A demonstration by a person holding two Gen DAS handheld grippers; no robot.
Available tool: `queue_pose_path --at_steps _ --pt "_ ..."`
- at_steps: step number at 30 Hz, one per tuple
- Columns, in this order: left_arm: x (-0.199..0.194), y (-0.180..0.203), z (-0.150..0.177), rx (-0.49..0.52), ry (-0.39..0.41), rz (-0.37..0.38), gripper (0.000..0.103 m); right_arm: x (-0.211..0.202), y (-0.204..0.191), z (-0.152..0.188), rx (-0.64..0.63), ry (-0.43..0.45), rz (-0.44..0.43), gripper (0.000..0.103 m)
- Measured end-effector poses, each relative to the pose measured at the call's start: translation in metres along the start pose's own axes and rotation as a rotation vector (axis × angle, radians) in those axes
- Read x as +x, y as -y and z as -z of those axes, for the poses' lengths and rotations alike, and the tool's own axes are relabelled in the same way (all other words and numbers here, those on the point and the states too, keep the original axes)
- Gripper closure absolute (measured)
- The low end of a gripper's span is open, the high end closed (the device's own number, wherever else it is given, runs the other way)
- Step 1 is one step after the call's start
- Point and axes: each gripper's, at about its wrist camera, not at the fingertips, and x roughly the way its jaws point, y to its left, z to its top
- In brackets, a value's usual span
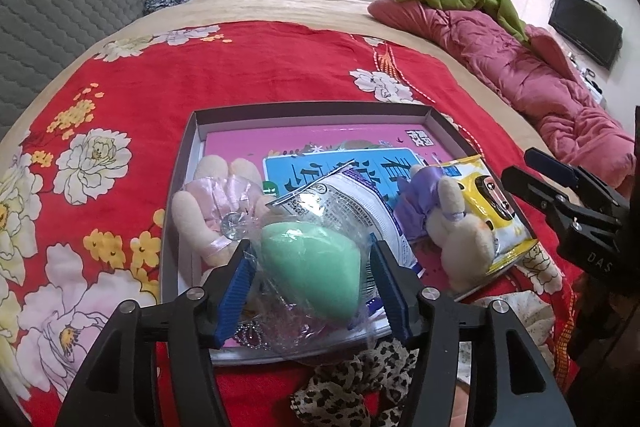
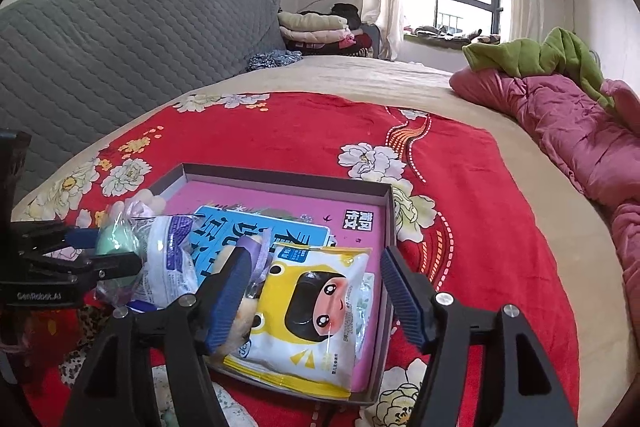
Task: Organize soft objects
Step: 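Open the right tool to release the wipes pack while the left tool releases the sponge bag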
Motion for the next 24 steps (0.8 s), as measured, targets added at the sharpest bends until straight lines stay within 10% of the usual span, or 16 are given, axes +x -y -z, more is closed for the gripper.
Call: queue_pose_path --at_steps 24 --pt "-0.021 -0.010 0.005 -0.044 0.006 0.036 0.028 -0.018 0.002 0.001 0.007 0.035 0.043 0.029"
